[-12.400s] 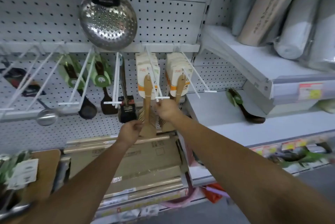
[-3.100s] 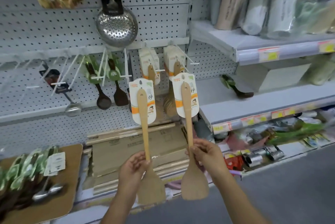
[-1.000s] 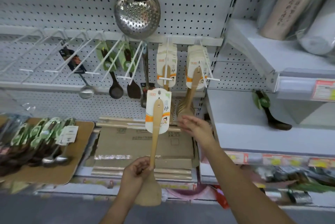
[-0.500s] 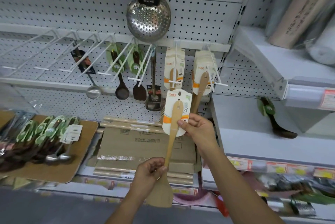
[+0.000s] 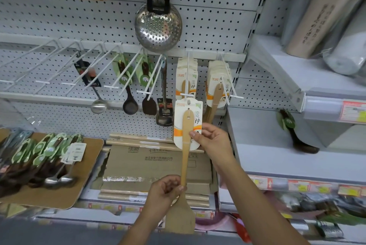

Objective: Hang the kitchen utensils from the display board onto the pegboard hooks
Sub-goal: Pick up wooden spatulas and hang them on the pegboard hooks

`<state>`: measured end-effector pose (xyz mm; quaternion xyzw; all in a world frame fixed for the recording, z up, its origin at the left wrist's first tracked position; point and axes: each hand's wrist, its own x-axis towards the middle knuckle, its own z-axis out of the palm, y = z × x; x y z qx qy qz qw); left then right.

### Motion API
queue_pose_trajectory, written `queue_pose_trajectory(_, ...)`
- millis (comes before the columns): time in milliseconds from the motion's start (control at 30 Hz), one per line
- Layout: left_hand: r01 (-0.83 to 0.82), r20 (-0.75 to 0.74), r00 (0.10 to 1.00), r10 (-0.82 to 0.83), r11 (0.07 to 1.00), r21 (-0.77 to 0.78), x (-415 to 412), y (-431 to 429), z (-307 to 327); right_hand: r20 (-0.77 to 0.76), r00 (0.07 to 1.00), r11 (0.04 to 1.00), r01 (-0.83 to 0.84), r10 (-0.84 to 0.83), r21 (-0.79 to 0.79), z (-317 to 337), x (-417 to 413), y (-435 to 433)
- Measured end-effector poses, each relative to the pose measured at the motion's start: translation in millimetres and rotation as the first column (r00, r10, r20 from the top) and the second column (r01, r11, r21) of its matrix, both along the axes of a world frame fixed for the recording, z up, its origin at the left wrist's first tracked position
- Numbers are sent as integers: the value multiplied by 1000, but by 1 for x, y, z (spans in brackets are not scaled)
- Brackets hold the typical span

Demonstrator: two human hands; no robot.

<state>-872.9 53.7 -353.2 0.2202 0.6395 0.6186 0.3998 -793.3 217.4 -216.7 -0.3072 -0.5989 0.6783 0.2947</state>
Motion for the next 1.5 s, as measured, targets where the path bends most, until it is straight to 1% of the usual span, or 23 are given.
queue_pose_trajectory(167, 19, 13, 1000, -19, 1000, 8, 2, -2, 0, 21, 1000, 999, -16, 15, 29, 0, 2, -3)
queue_pose_trajectory(267, 34, -8, 999, -34, 999, 3, 3, -6, -1, 27, 999, 999, -21, 20, 37, -1, 5, -8)
queue_pose_trajectory(400, -30, -1, 1000, 30, 1000, 8, 3, -8, -3, 30, 999, 999, -15, 14, 45, 0, 3, -12)
queue_pose_trajectory(600, -83, 0, 997, 83, 996, 12, -5, 0, 0, 11, 998, 998, 56, -56, 0, 4, -11, -2)
queue_pose_trajectory(1000, -72, 28, 997, 73, 997, -12, -22, 21, 4, 31, 992, 993, 121, -121, 8, 0, -33, 12)
queue_pose_trajectory(1133, -74, 29, 997, 75, 997, -24, -36, 44, 1, 44, 988, 988, 148, -146, -38, -8, -50, 30)
queue_pose_trajectory(1233, -60, 2, 998, 61, 996, -67, -53, 76, 5, 71, 974, 970, 222, -216, -95, -11, -72, 52)
queue_pose_trajectory(1367, 32, -90, 995, -44, 991, -129, -77, 115, 7, 75, 965, 965, 255, -250, -59, -13, -98, 83)
queue_pose_trajectory(1433, 38, -83, 995, -50, 990, -136, -87, 127, 8, 110, 954, 958, 283, -277, -42, -13, -109, 96)
queue_pose_trajectory(1500, 9, -74, 997, -20, 989, -144, -95, 137, 10, 139, 953, 961, 277, -271, -26, -14, -116, 106)
